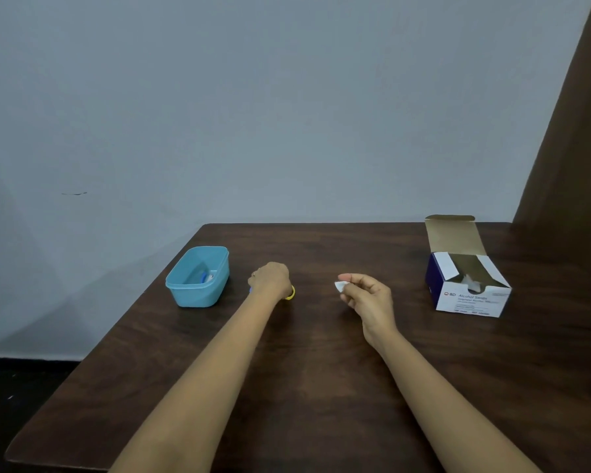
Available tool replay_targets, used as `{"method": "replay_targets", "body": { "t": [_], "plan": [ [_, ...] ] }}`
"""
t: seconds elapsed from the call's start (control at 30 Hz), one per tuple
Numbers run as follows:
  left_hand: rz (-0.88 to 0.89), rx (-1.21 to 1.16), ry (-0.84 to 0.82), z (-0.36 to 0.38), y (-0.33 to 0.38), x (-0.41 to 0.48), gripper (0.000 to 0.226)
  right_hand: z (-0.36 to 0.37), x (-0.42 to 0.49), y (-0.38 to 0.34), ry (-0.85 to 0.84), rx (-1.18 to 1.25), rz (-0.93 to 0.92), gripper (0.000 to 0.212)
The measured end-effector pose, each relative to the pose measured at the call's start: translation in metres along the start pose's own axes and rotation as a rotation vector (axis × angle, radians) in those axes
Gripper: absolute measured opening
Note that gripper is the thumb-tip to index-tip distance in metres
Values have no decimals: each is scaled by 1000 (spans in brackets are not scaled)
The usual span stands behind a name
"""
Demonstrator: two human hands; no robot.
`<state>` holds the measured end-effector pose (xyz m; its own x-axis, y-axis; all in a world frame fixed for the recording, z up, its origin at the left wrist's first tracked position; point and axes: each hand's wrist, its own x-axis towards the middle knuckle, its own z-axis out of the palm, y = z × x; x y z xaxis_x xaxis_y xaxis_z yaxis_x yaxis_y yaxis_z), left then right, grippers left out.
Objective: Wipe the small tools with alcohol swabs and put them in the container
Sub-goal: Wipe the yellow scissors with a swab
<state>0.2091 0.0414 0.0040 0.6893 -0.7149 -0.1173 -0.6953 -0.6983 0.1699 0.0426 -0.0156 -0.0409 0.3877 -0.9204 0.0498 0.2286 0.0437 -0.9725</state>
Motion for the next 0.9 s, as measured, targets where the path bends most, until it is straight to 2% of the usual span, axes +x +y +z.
{"method": "replay_targets", "body": {
  "t": [0.1,0.27,0.4,0.53,0.73,0.9],
  "plan": [
    [17,-57,20,-2,2,-2,36,1,0,0,-11,70,28,14],
    [85,-226,101,-1,4,-16,24,0,0,0,-4,139,37,11],
    [125,-578,162,9,2,-33,19,-1,0,-2,-16,175,34,14],
    [202,-993,73,25,4,-53,13,-4,0,-4,-3,158,33,11],
    [328,-1158,-26,44,8,-74,11,-12,2,-7,21,91,31,13],
    [355,-1146,-60,47,8,-77,8,-15,1,-8,2,-24,42,13]
  ]
}}
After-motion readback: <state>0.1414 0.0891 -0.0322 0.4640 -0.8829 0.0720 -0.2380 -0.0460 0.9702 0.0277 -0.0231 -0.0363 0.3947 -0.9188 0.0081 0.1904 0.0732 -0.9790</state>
